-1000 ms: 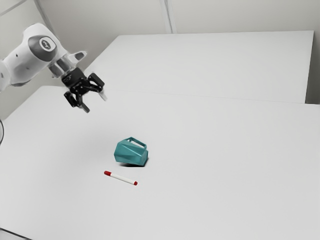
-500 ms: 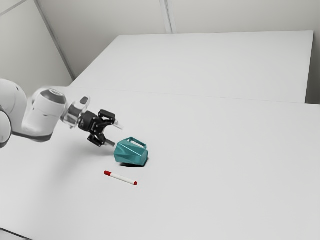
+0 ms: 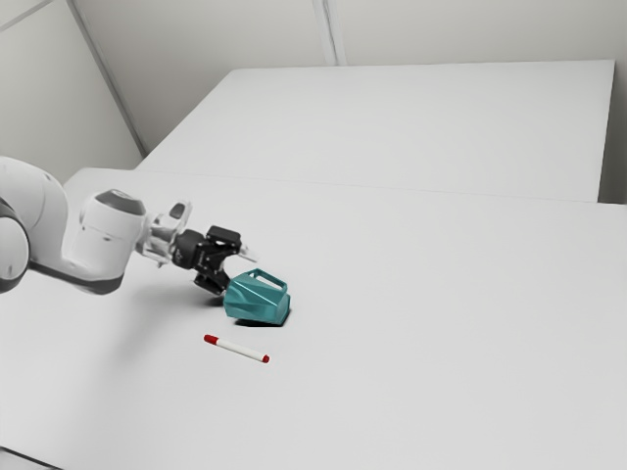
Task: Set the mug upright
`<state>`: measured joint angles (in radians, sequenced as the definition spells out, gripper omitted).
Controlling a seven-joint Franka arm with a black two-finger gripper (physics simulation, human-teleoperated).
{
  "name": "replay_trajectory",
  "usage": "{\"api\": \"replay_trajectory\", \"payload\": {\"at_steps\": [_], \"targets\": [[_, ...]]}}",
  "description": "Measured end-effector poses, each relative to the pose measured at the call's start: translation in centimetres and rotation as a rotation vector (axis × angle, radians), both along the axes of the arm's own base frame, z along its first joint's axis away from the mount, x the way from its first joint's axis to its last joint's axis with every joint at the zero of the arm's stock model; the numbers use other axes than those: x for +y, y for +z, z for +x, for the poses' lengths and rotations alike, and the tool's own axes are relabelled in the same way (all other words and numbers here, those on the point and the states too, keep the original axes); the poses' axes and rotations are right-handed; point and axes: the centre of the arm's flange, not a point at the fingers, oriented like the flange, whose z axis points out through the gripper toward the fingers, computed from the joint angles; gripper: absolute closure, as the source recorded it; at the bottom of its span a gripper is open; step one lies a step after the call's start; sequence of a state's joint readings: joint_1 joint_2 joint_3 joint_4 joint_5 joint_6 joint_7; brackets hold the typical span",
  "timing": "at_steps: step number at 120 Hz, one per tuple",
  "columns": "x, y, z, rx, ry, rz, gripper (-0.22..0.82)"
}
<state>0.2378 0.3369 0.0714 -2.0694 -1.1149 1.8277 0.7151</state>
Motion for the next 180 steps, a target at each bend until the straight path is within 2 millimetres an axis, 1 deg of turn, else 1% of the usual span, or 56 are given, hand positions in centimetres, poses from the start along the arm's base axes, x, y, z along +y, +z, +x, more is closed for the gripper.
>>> {"api": "replay_trajectory", "payload": {"at_steps": [8,16,21,35,40,47,55,71,89,92,97,101,105,113,118,122,128,133,137,144,154,168,180], "targets": [[-0.5,-0.4,-0.5,-0.001,-0.014,-0.01,0.0],[-1.2,-0.3,-0.6,-0.013,-0.031,-0.016,0.0],[-1.5,-0.2,-0.5,-0.022,-0.04,-0.018,0.04],[-1.7,0.0,-0.4,-0.042,-0.054,-0.018,0.35],[-1.7,0.0,-0.5,-0.046,-0.058,-0.019,0.44],[-1.7,-0.1,-0.5,-0.05,-0.062,-0.02,0.54],[-1.7,0.0,-0.5,-0.057,-0.066,-0.021,0.62],[-1.8,0.2,-0.5,-0.068,-0.074,-0.023,0.71],[-1.8,0.3,-0.5,-0.077,-0.081,-0.022,0.75],[-1.8,0.6,-0.4,-0.084,-0.081,-0.019,0.75],[-2.0,2.0,0.1,-0.113,-0.088,-0.01,0.75],[-2.2,3.7,0.7,-0.148,-0.1,0.007,0.76],[-2.1,5.9,1.5,-0.193,-0.115,0.034,0.76],[-2.4,11.3,3.5,-0.292,-0.175,0.119,0.77],[-2.4,14.8,4.9,-0.352,-0.233,0.206,0.77],[-2.3,17.1,5.8,-0.381,-0.286,0.29,0.77],[-2.0,19.5,6.8,-0.397,-0.374,0.432,0.77],[-1.6,20.3,7.7,-0.386,-0.443,0.551,0.78],[-1.1,20.2,8.4,-0.363,-0.495,0.648,0.78],[-0.7,19.4,9.3,-0.317,-0.567,0.797,0.78],[-0.2,16.9,10.2,-0.269,-0.611,0.944,0.78],[-0.1,13.7,10.7,-0.239,-0.612,1.061,0.79],[-0.1,11.4,10.4,-0.219,-0.582,1.102,0.79]]}}
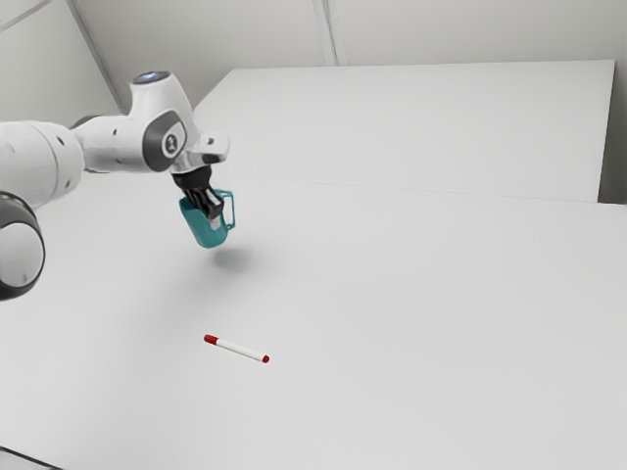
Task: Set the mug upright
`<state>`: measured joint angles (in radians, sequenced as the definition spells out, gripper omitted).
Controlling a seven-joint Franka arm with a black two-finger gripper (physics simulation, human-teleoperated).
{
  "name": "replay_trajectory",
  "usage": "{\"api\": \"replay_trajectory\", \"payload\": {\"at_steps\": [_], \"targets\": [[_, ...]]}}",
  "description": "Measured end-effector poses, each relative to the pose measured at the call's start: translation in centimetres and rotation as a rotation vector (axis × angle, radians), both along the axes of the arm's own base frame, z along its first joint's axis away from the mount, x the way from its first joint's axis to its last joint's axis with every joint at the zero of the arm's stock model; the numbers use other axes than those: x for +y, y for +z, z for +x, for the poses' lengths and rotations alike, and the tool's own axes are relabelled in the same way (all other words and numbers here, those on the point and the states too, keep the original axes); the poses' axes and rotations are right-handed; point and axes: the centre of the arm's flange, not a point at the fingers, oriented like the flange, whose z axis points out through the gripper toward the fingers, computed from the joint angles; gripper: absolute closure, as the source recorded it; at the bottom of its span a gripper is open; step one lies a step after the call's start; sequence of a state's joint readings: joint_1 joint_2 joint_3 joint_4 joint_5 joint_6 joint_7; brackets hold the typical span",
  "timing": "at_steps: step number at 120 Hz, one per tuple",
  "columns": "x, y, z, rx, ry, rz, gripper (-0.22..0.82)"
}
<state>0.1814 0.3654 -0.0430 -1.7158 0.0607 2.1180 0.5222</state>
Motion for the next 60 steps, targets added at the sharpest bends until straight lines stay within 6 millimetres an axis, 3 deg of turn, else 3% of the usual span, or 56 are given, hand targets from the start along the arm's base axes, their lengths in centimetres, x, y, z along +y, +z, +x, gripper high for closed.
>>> {"api": "replay_trajectory", "payload": {"at_steps": [54,60], "targets": [[0.2,-3.1,0.2,-0.039,0.192,-0.008,0.79],[0.2,-3.2,0.2,-0.039,0.211,-0.017,0.75]]}}
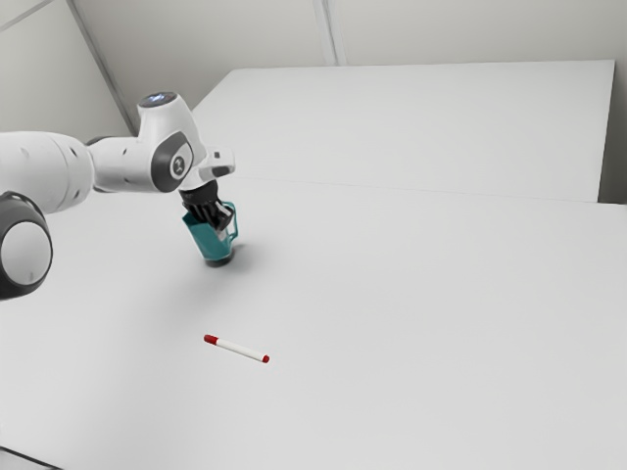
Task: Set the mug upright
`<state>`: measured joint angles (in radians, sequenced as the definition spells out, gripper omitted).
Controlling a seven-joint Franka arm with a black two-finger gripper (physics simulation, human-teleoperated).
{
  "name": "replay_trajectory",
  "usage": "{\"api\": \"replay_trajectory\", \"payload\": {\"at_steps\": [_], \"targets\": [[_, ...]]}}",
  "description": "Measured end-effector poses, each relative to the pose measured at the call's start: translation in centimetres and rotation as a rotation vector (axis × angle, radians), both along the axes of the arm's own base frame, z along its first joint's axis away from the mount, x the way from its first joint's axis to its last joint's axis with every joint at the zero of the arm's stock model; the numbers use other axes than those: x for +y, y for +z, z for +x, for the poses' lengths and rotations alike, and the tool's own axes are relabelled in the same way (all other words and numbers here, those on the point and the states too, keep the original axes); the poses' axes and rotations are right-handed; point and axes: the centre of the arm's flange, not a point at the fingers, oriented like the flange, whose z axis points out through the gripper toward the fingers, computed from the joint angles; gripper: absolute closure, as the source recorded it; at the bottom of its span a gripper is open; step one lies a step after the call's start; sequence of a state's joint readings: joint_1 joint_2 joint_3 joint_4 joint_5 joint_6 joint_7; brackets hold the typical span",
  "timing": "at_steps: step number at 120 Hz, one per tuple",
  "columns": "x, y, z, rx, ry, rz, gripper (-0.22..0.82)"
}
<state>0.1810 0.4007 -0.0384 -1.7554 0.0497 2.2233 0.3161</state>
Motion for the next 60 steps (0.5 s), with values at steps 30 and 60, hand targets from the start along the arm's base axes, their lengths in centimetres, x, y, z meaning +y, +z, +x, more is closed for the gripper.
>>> {"api": "replay_trajectory", "payload": {"at_steps": [30,60], "targets": [[0.1,-1.0,-0.1,0.012,0.062,-0.023,0.27],[0.1,12.0,1.5,-0.1,0.091,-0.013,0.08]]}}
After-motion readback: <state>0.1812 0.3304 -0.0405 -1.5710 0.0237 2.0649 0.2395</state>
